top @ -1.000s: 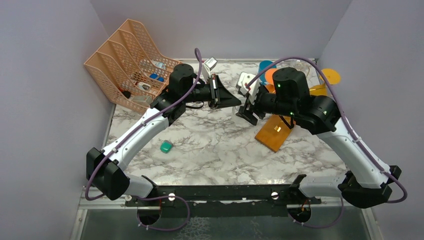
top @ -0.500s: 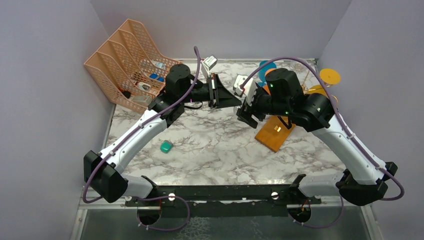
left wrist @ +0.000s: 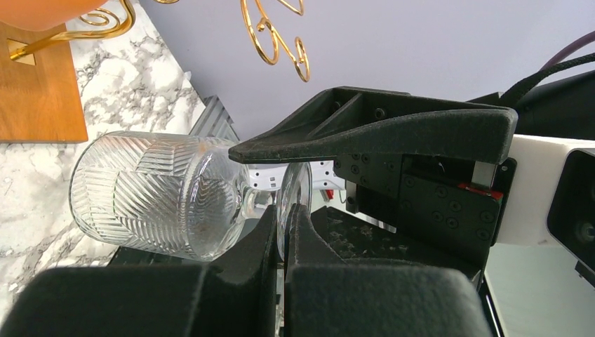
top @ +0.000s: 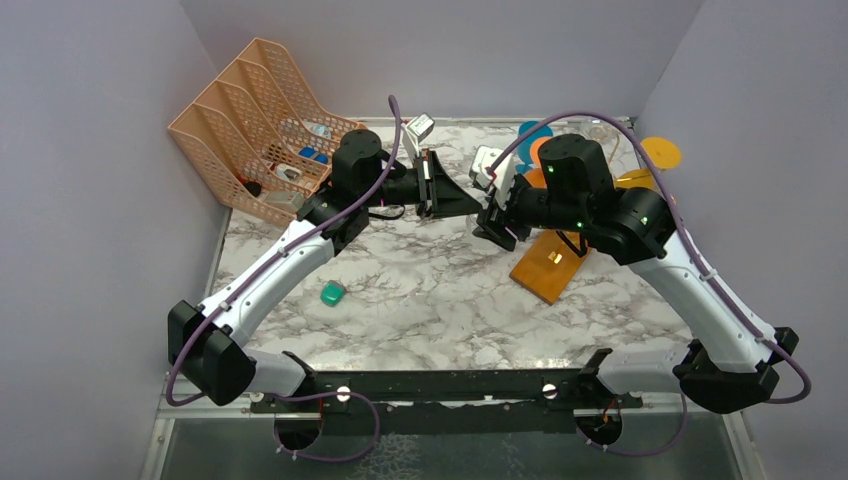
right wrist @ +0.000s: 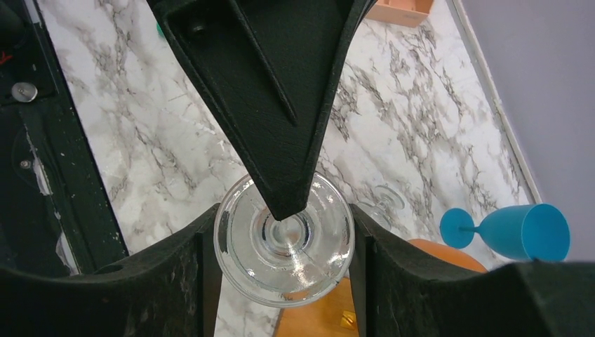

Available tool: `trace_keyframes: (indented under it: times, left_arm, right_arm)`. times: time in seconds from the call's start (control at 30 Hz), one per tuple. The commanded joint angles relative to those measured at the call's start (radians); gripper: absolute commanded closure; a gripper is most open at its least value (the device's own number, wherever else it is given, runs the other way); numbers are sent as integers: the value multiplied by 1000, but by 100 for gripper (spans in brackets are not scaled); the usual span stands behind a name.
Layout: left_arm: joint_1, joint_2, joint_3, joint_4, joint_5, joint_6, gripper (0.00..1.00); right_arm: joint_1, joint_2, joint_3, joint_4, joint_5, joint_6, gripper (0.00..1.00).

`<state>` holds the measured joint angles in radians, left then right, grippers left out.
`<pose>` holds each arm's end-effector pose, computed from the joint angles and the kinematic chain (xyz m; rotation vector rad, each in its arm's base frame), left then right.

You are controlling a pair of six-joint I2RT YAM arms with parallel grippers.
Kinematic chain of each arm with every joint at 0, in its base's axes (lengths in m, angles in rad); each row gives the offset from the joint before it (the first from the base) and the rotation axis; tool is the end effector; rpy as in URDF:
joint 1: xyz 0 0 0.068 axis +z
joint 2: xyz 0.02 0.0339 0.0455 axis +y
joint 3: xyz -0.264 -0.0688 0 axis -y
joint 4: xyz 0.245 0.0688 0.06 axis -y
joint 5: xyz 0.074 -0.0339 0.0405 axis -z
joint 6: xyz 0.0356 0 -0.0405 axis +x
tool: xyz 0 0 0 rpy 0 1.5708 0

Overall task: Place the wine glass upside down on the wine glass rack
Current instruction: Turn the wine glass upside down at the wine rack.

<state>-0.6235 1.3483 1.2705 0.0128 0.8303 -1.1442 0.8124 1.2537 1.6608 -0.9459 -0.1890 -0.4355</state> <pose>0.2351 -0.2014 0.4054 0.2689 2.0358 -1.9056 0.1550 0.1733 0.4605 -1.3340 1.6576 0.4236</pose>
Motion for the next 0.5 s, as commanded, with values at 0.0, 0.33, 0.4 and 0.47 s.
trace_keyframes:
  times: [0.0,0.33,0.4,0.47]
  left_arm:
    - [-2,-23,15,30,27,4,100]
    - [-2,-3,29,32,32,6,100]
    - [-2,-2,27,30,33,6,100]
    - [-2,-1,22,33,34,3,100]
  right_arm:
    - [2,-11,24,51,-43,11,66]
    - [2,11,43,31,-94,32,37]
    - [2,8,39,36,-86,33,37]
    - [2,5,35,35,-101,24,52]
